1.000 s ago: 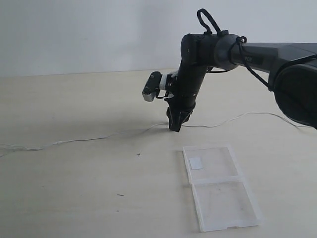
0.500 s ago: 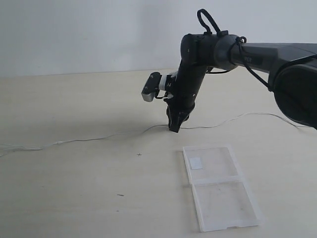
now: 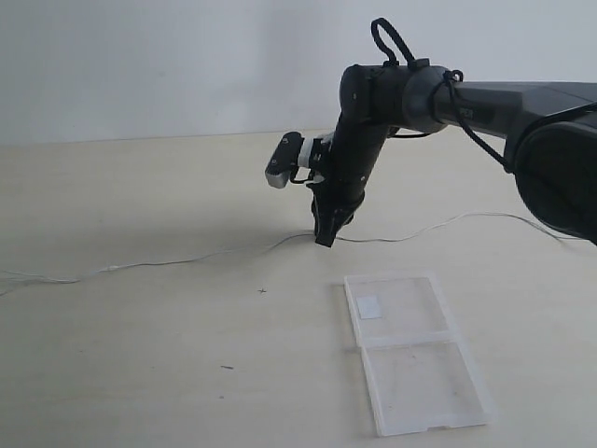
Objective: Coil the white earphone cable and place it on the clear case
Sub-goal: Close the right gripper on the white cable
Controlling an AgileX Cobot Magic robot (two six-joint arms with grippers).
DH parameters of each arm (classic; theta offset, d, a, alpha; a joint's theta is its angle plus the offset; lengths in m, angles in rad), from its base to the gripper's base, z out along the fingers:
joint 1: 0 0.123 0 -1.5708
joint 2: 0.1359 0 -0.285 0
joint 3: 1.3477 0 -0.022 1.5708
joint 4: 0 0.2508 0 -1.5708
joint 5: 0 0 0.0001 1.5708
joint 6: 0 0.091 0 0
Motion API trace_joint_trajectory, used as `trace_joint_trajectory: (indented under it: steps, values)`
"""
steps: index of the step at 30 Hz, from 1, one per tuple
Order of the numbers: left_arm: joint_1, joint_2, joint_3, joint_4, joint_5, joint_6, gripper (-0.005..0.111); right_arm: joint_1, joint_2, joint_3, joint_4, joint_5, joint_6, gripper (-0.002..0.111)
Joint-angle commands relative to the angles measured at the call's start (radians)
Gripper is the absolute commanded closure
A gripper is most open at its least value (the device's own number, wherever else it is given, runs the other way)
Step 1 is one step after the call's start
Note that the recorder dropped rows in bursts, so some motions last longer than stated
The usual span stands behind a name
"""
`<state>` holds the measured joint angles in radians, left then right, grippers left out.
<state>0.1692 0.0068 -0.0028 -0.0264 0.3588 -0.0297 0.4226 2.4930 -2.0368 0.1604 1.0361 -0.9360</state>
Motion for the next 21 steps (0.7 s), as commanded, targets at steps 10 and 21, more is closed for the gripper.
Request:
trace_joint_trajectory:
  steps: [10, 21]
  values:
    - [0.001, -0.007, 0.003, -0.006, -0.005, 0.004, 0.107, -0.010, 0.036, 0.016, -0.069, 0.073, 0.028, 0.102]
    - [0.001, -0.007, 0.003, -0.006, -0.005, 0.004, 0.107, -0.010, 0.016, 0.016, -0.071, 0.058, 0.050, 0.108]
